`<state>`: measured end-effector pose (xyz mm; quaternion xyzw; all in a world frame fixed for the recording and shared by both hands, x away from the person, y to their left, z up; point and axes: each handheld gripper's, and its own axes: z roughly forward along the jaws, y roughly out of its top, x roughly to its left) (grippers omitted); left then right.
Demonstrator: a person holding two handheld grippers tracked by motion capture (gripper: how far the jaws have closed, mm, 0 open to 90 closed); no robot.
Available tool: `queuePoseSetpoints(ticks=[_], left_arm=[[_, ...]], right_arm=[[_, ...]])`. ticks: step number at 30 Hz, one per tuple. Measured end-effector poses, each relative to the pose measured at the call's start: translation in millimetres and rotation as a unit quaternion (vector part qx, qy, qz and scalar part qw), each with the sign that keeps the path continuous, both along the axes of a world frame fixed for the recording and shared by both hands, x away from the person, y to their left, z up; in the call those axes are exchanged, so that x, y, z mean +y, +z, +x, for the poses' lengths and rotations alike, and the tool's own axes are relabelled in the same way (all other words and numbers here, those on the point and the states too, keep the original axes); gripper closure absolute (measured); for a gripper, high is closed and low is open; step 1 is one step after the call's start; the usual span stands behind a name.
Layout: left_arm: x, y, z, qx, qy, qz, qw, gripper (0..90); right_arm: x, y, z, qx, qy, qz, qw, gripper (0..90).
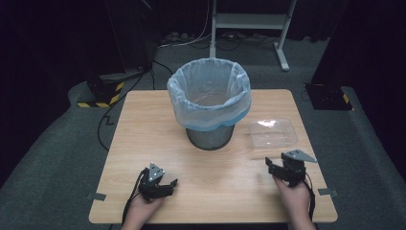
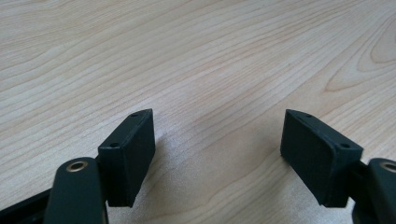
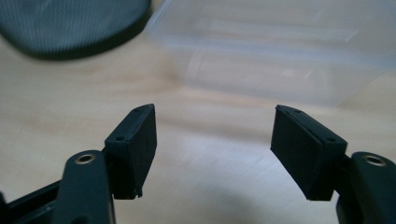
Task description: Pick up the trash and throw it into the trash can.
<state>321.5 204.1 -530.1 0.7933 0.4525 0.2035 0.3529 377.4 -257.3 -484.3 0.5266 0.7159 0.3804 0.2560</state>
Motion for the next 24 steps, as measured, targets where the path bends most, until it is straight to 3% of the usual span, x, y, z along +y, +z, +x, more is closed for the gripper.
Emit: queuePoseSetpoints(ticks=[2,3,9,16,18,19,24], left_arm=[[0.2,0.2,0.1,0.001,-0.001,0.001,1.0,26.3],[0.2,0.2,0.1,0.001,-0.002,0.001,1.0,26.3],[0.2,0.2,0.1,0.001,-0.002,0.001,1.0,26.3],[0.1,0.0,0.1,0.0,-0.001,0.001,1.0,26.3],[0.1,0.0,0.1,0.0,-0.001,0.001,1.0,26.3],[0.1,0.0,0.1,0.0,-0.001,0.001,1.0,26.3],[0.1,0.0,0.2,-0.001,-0.001,0.001,1.0,26.3]], right_arm=[[-4.5,5.9,6.0,-0.004,-0.008,0.002,1.0,32.2],[-14.2,16.7,21.6,-0.013,-0.025,0.005,0.9996,32.6],[-31.7,30.0,63.2,-0.022,-0.06,-0.009,0.9979,33.2],[-53.4,24.7,100.9,0.004,-0.103,0.005,0.9947,32.6],[-55.5,22.5,103.5,0.006,-0.105,0.008,0.9944,32.9],[-59.6,16.1,108.6,0.024,-0.11,0.021,0.9934,32.9],[-59.2,9.0,111.5,0.042,-0.101,0.03,0.9936,34.4]])
